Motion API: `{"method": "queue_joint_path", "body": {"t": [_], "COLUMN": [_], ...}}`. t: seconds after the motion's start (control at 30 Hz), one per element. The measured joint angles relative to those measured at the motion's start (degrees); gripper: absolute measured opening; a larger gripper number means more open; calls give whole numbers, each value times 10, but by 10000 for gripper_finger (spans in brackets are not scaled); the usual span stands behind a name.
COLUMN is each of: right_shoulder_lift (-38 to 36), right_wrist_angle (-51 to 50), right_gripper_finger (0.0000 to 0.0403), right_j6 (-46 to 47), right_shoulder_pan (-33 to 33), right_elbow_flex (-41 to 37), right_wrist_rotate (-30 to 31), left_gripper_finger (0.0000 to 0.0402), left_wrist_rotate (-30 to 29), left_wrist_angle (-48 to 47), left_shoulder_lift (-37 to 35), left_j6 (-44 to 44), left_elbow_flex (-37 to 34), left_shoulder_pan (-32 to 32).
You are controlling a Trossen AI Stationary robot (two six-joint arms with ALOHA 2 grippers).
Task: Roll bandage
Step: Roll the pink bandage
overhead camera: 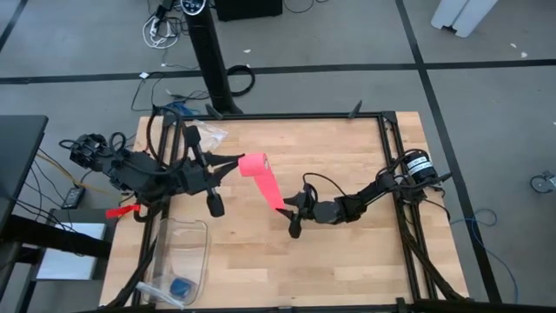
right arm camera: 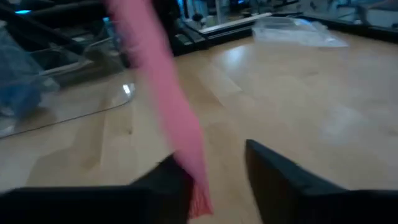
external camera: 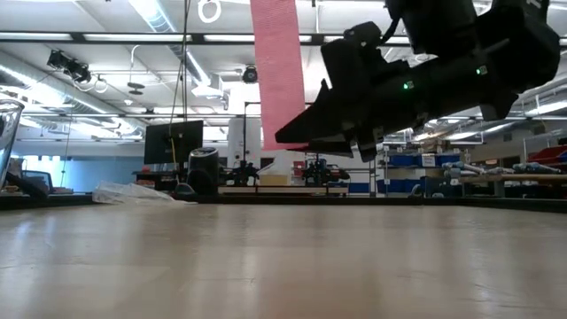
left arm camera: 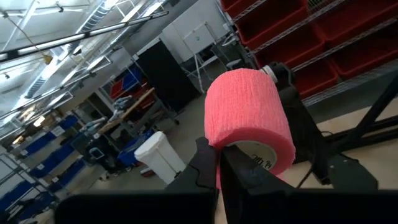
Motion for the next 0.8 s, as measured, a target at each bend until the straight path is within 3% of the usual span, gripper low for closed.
{"method": "queue_joint_path", "body": {"t": [0.1, 0.17, 0.3, 0.47, 0.63, 0.8], "right_shoulder_lift": [0, 0, -4, -41, -97, -136], "right_wrist_angle": [2, 16, 71, 76, -46, -218], "right_gripper_finger": [45, 14, 6, 3, 2, 1], "right_j6": [0, -2, -10, -57, -119, -161], "right_shoulder_pan": [6, 18, 58, 120, 165, 185], "right_elbow_flex": [0, 0, 3, 47, 132, 240], "right_wrist_rotate": [-40, -66, -110, -114, -100, -53], "left_gripper_finger": [8, 8, 8, 8, 8, 8], "left_wrist_rotate": [-4, -7, -15, -22, -19, 33], "left_wrist_angle": [-7, -27, -79, -149, -119, -39], "left_shoulder_lift": [-11, -18, -29, -31, -53, -88], "left_j6": [0, -7, -31, -81, -83, -80], "left_elbow_flex": [0, 0, 0, -18, -101, -211], "left_shoulder_pan": [0, 0, 4, 36, 73, 112]}}
